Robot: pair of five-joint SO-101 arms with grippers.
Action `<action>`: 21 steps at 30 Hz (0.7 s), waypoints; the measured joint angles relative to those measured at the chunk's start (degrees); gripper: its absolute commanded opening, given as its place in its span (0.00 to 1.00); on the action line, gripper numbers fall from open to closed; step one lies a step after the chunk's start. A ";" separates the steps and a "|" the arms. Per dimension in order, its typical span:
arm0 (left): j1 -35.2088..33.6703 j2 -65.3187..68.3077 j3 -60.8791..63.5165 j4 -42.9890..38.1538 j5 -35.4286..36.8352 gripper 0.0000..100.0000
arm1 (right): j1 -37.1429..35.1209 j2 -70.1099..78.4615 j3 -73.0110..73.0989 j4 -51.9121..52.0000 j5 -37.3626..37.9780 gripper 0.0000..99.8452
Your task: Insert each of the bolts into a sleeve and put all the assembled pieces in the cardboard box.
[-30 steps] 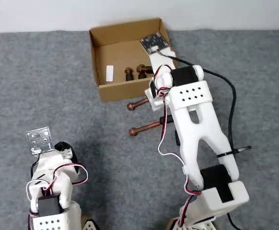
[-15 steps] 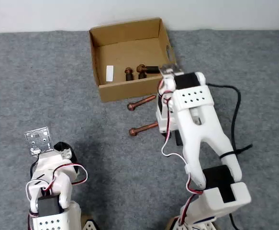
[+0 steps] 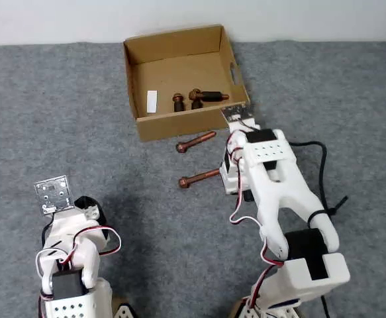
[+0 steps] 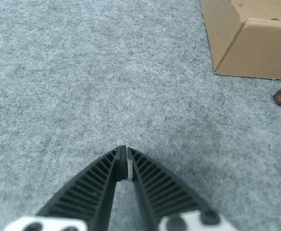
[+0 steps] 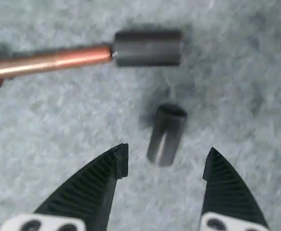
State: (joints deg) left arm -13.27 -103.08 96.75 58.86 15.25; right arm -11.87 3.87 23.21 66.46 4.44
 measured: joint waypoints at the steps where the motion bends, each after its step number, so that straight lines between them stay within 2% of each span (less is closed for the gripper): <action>1: 0.00 0.00 0.00 0.00 0.00 0.01 | 0.70 0.00 0.97 -1.41 0.53 0.25; 7: 0.00 0.00 0.00 0.97 0.00 0.01 | 3.25 2.90 2.20 -5.63 1.41 0.23; 14: 0.00 0.00 0.00 0.97 0.00 0.01 | 2.73 6.86 2.11 -9.49 1.49 0.01; 21: 0.00 0.00 0.00 0.97 0.00 0.01 | 2.99 7.21 1.32 -9.76 1.49 0.01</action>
State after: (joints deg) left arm -13.27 -103.08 96.75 59.82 15.25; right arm -8.88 11.08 24.53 56.70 5.93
